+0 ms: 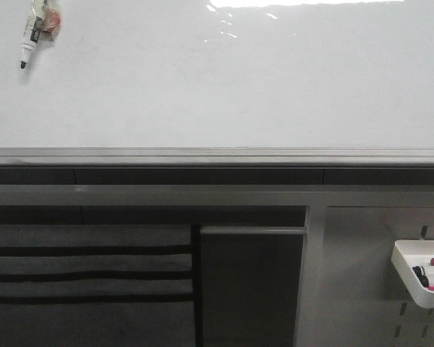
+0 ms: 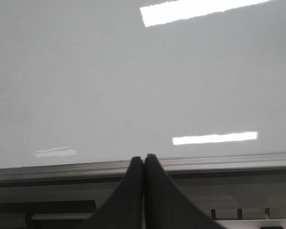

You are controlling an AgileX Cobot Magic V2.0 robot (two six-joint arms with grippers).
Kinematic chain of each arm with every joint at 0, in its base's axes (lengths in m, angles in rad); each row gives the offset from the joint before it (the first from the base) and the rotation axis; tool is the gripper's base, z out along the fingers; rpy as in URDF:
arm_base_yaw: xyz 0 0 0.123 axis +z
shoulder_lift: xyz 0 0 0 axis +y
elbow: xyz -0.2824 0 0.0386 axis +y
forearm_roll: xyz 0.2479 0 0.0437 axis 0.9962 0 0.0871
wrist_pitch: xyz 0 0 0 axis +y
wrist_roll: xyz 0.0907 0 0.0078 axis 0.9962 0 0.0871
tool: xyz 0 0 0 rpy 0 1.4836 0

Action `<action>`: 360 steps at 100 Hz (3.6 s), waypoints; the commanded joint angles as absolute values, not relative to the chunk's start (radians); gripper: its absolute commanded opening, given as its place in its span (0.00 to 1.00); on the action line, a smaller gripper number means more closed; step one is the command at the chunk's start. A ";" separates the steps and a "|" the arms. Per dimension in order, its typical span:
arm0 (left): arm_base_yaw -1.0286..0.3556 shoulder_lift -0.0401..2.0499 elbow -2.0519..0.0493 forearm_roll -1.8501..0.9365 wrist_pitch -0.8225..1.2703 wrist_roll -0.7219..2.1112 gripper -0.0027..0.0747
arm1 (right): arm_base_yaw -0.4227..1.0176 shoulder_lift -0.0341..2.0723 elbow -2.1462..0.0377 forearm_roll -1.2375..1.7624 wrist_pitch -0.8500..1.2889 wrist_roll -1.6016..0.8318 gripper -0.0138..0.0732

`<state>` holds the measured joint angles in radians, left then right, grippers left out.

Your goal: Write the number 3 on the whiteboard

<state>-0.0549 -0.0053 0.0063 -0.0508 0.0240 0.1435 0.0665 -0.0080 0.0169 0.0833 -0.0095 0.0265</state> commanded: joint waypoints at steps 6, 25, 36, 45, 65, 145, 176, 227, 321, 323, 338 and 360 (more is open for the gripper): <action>-0.061 -0.037 0.009 -0.061 -0.059 0.131 0.01 | 0.059 -0.028 0.038 0.083 -0.095 0.018 0.07; -0.061 -0.037 0.009 -0.061 -0.059 0.131 0.01 | 0.059 -0.028 0.038 0.083 -0.095 0.018 0.07; -0.061 -0.037 0.009 -0.061 -0.059 0.131 0.01 | 0.059 -0.028 0.038 0.083 -0.095 0.018 0.07; -0.061 -0.037 0.009 -0.061 -0.059 0.131 0.01 | 0.059 -0.028 0.038 0.083 -0.095 0.018 0.07; -0.061 -0.037 0.009 -0.061 -0.059 0.131 0.01 | 0.059 -0.028 0.038 0.083 -0.095 0.018 0.07; -0.061 -0.018 -0.240 -0.168 0.047 0.131 0.01 | 0.059 -0.021 -0.176 0.000 0.074 0.000 0.07; -0.061 0.224 -0.577 -0.065 0.401 0.131 0.01 | 0.059 0.192 -0.474 0.000 0.336 0.000 0.07; -0.061 0.358 -0.634 -0.056 0.429 0.131 0.01 | 0.059 0.367 -0.555 0.000 0.326 0.000 0.07; -0.061 0.358 -0.632 -0.033 0.357 0.131 0.72 | 0.059 0.367 -0.555 0.000 0.311 0.000 0.64; -0.061 0.358 -0.632 -0.033 0.357 0.131 0.71 | 0.059 0.367 -0.555 0.000 0.311 0.000 0.64; -0.061 0.358 -0.632 -0.033 0.357 0.131 0.67 | 0.059 0.367 -0.555 0.000 0.319 0.000 0.64; -0.061 0.363 -0.622 -0.079 0.351 0.131 0.59 | 0.059 0.371 -0.553 0.068 0.337 0.000 0.64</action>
<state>-0.0562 0.3405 -0.5991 -0.0500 0.4362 0.1435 0.0665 0.3517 -0.5208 0.0511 0.4011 0.0095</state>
